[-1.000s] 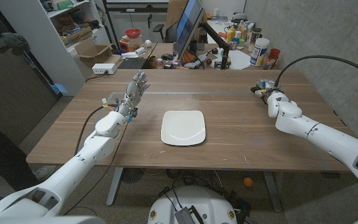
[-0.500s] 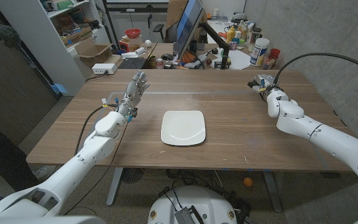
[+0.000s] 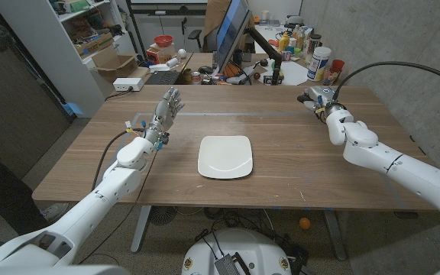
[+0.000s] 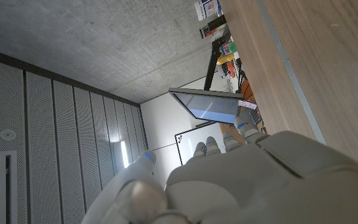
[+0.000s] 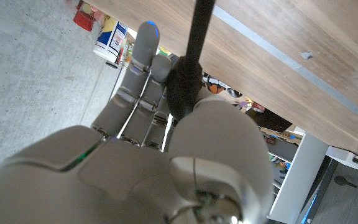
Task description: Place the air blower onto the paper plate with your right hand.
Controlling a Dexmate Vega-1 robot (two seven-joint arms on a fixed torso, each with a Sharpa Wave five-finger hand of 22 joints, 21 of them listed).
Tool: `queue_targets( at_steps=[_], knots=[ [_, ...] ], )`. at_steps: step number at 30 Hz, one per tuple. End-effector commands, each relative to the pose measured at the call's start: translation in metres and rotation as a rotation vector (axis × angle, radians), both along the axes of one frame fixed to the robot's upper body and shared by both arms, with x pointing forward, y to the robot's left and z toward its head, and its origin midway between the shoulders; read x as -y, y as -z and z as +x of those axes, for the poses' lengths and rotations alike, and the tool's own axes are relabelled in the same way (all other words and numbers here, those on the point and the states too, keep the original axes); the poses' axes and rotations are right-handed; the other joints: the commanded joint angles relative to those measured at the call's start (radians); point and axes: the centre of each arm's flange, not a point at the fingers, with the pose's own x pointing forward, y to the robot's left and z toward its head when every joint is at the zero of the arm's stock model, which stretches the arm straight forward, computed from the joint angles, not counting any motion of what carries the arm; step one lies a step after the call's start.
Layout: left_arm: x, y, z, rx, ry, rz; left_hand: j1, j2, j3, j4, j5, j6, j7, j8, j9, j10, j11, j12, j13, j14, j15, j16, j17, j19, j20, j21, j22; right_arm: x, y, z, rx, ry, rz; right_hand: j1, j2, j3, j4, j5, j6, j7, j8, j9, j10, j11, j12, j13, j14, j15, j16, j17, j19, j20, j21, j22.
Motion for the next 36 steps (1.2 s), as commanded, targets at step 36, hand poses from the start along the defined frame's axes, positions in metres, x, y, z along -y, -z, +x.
queue_targets(
  at_steps=[36],
  knots=[
    [-0.006,0.005,-0.004,-0.001,0.001,-0.005,0.0,0.099,-0.008,0.0,0.008,-0.034,0.004,0.001,0.005,-0.051,0.01,0.003,0.005,-0.037,0.006,0.005,0.003,0.003,0.0,-0.004,0.003,-0.102,0.002,-0.063,0.098,-0.381,-0.258,-0.003,-0.005,0.005,0.017,-0.006,0.033,0.006,0.022,0.007,0.03,0.003,0.015,0.009,0.037,-0.068,-0.004,0.005,0.01,-0.071,0.047,-0.029]
  ],
)
